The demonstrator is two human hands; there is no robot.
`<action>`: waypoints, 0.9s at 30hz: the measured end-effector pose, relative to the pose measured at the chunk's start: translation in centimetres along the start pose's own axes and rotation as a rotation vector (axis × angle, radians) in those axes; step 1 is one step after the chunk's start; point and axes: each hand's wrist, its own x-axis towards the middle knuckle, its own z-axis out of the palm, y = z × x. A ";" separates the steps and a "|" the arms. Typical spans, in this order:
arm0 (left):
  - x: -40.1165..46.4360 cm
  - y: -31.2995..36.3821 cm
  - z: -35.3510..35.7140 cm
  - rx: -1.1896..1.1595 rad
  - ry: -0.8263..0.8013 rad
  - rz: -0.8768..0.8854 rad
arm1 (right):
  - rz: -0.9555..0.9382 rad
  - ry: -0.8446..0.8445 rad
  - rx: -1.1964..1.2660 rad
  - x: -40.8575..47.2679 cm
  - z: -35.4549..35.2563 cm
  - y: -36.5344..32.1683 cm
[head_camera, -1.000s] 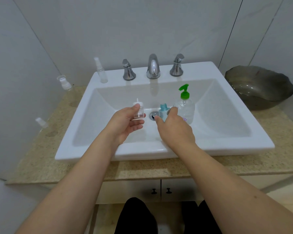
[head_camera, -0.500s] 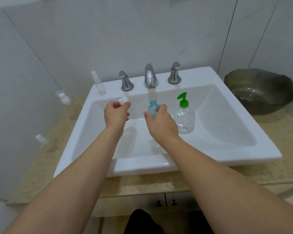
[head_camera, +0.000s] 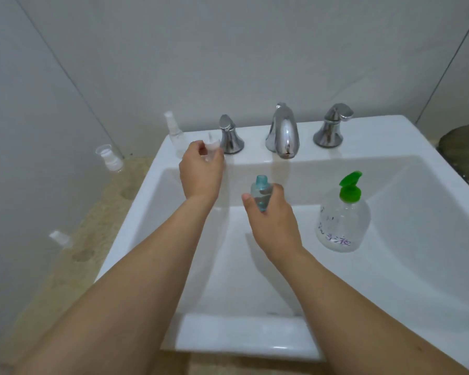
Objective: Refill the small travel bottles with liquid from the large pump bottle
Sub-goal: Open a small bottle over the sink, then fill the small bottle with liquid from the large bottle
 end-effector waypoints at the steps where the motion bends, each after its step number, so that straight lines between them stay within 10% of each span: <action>1: -0.1 -0.2 0.2 0.008 0.014 0.019 | 0.006 -0.007 -0.021 0.1 0.0 0.1; 15: -3.7 0.1 -3.6 0.060 -0.059 0.021 | 0.226 -0.048 0.123 -0.9 -2.5 0.6; 27: -8.5 5.5 -3.1 0.231 -0.604 -0.003 | 0.374 -0.072 0.219 -3.8 -11.1 4.1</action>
